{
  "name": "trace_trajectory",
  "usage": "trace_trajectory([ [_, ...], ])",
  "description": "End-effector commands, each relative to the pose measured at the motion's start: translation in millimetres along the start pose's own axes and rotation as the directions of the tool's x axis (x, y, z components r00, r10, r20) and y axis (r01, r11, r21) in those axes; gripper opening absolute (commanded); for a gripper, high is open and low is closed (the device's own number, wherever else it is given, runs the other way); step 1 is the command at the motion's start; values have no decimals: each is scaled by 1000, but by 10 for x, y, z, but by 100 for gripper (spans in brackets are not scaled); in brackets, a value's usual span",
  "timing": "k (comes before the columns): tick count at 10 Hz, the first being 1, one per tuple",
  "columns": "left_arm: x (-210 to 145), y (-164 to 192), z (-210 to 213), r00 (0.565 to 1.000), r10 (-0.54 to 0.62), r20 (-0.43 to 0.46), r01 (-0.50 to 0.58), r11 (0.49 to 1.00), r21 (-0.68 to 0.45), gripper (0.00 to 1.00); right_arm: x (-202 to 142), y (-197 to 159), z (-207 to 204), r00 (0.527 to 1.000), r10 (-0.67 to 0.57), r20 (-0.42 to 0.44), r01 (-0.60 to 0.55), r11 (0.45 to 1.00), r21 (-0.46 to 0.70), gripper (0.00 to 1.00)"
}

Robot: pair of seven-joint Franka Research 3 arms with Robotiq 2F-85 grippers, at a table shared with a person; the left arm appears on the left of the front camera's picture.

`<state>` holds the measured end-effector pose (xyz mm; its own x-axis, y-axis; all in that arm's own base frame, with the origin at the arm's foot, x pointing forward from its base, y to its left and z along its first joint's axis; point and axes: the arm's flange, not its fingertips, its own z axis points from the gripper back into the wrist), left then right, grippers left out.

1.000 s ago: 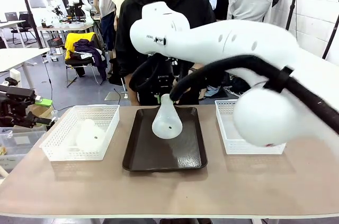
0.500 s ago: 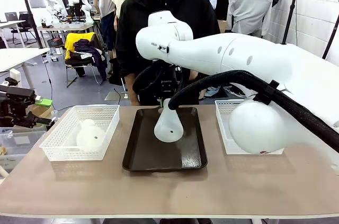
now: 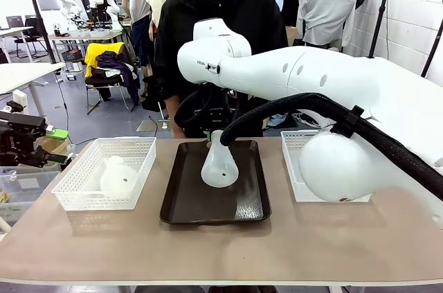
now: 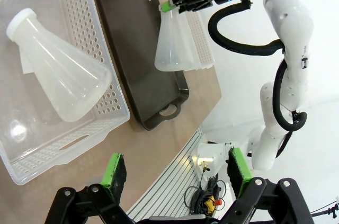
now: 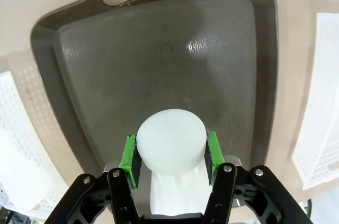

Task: Prepare the laboratory tools.
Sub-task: While moving the picked Big flask to the Handle tray indicated by the person, stop as directed by the person.

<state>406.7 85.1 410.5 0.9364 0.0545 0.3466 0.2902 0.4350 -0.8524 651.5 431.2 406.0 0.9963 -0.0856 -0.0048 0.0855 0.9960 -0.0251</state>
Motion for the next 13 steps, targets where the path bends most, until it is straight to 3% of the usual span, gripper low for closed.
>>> trace_trajectory([
  [1, 2, -8, 20, 1000, -2, 6, 2, 1000, -3, 100, 636, 474, 256, 999, 28, -17, -28, 1000, -1, 0],
  [2, 2, -8, 20, 1000, -2, 6, 2, 1000, -3, 100, 0, 0, 0, 1000, 0, 0, 0, 1000, 0, 0],
  [13, 2, -8, 20, 1000, -2, 6, 2, 1000, -3, 100, 0, 0, 0, 1000, 0, 0, 0, 1000, 0, 0],
])
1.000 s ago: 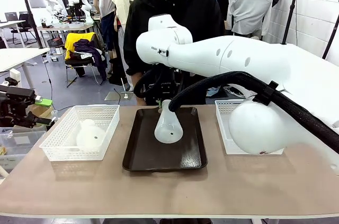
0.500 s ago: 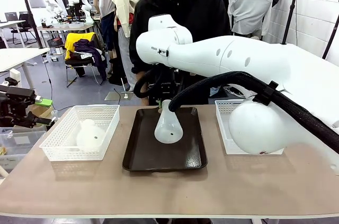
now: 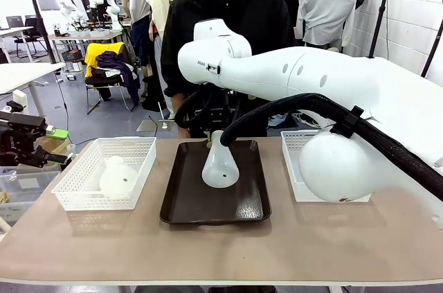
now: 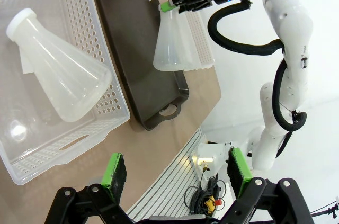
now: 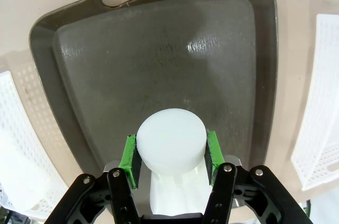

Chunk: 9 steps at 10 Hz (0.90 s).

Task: Prepare the laboratory tools.
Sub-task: While moving the picked Big flask to the Handle tray indicated by the person, stop as directed by the person, then place the picked Big flask upright in the Handle tray as instructed by the person.

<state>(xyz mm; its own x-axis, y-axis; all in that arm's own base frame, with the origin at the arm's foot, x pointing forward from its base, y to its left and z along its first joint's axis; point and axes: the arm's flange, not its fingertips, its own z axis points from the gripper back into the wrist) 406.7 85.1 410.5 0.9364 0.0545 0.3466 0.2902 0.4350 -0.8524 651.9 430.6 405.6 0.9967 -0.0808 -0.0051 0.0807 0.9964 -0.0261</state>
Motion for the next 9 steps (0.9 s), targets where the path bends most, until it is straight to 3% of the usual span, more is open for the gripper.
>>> trace_trajectory([
  [1, 2, -8, 20, 1000, -2, 6, 2, 1000, -3, 100, -5, 6, 4, 1000, -5, 0, 5, 1000, 1, 0],
  [9, 2, -8, 20, 1000, -2, 6, 2, 1000, -3, 100, -5, 6, 4, 1000, -5, 0, 5, 1000, 1, 0],
])
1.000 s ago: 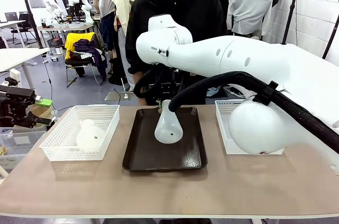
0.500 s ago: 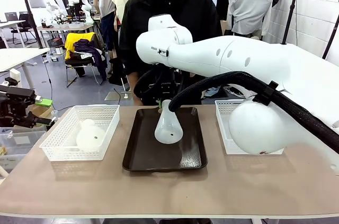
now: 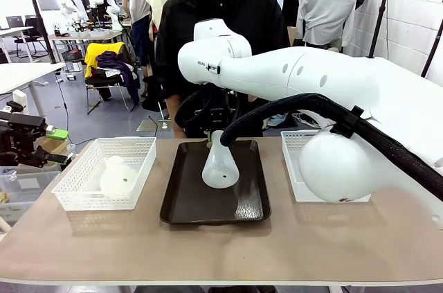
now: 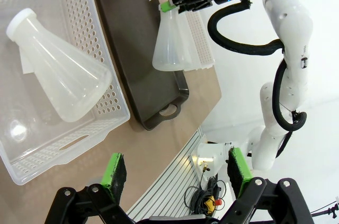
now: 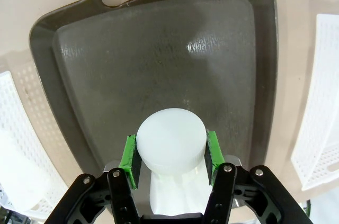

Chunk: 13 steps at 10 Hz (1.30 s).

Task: Prepare the laboratory tools.
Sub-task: Place the picked Big flask upright in the Handle tray as instructed by the person.

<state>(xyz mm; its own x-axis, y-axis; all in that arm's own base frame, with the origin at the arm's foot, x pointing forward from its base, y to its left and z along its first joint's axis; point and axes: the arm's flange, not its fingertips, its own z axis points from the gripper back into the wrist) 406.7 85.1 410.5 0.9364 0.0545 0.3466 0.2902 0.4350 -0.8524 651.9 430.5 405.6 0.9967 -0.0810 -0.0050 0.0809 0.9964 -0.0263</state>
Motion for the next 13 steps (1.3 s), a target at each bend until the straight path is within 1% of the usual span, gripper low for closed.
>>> trace_trajectory([
  [1, 2, -8, 20, 1000, -2, 6, 2, 1000, -3, 100, -5, 6, 4, 1000, -5, 0, 5, 1000, 1, 0],
  [13, 2, -8, 20, 1000, -2, 6, 2, 1000, -3, 100, -5, 6, 4, 1000, -5, 0, 5, 1000, 1, 0],
])
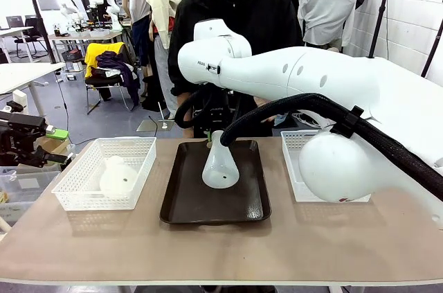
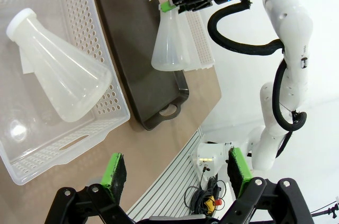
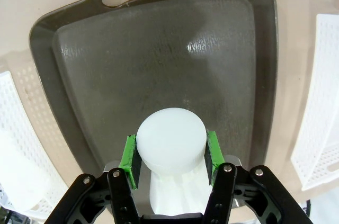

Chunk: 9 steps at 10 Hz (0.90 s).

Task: Prepare the laboratory tools.
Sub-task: Place the picked Big flask upright in the Handle tray as instructed by the person.

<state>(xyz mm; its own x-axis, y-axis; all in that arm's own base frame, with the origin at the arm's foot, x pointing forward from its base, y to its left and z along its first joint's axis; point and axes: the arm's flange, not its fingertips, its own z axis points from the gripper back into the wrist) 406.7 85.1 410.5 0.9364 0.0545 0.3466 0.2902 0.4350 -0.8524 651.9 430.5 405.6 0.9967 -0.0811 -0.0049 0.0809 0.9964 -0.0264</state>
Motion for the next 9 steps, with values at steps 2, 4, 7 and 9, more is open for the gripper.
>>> trace_trajectory([
  [2, 2, -8, 20, 1000, -2, 6, 2, 1000, -3, 100, -5, 7, 4, 1000, -5, 0, 5, 1000, 1, 0],
  [4, 2, -8, 20, 1000, -2, 6, 2, 1000, -3, 100, -5, 7, 4, 1000, -5, 0, 5, 1000, 1, 0],
  [7, 2, -8, 20, 1000, -2, 6, 2, 1000, -3, 100, -5, 7, 4, 1000, -5, 0, 5, 1000, 1, 0],
  [9, 2, -8, 20, 1000, -2, 6, 2, 1000, -3, 100, -89, -43, 140, 999, 32, 31, -32, 999, 27, 0],
])
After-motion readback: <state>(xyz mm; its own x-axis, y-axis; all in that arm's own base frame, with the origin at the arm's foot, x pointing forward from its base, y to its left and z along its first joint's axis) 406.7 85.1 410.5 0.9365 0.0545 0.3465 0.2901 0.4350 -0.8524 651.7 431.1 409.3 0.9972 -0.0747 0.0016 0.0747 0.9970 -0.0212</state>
